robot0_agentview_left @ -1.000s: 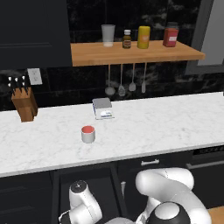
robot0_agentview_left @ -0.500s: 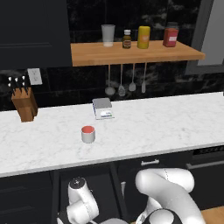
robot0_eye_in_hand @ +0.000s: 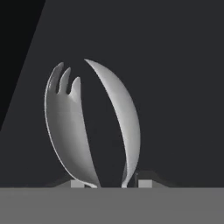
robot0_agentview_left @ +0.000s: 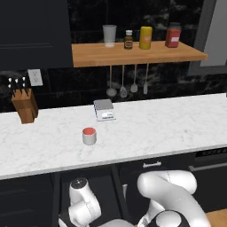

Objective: Pick the tongs from the drawer and place it on the counter.

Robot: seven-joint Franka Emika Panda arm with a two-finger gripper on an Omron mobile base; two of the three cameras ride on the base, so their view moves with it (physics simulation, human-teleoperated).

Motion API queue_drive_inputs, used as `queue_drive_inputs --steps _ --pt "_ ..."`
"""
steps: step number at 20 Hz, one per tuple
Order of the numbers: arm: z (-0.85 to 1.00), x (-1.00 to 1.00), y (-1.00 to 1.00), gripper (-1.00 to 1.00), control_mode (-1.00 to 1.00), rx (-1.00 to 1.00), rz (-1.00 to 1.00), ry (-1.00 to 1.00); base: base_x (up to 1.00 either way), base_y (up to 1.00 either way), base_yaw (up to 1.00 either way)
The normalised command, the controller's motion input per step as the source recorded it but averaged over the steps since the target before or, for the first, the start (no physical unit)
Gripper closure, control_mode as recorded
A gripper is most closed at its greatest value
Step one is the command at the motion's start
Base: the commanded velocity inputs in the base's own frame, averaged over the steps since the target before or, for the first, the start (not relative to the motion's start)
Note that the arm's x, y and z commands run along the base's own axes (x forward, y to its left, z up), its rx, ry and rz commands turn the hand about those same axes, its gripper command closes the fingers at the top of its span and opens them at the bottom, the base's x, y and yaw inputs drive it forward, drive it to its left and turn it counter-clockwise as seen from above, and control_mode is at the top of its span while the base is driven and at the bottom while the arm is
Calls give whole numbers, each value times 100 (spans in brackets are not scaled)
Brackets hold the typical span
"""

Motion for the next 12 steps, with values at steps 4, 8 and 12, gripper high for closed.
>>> queue_drive_inputs --steps 4,8,12 --pt "88 -72 -29 100 -100 0 -14 -5 0 0 0" --pt "100 -39 -5 100 -100 0 -9 -14 0 0 0" --pt "100 2 -33 100 -100 0 -13 -12 0 0 0"
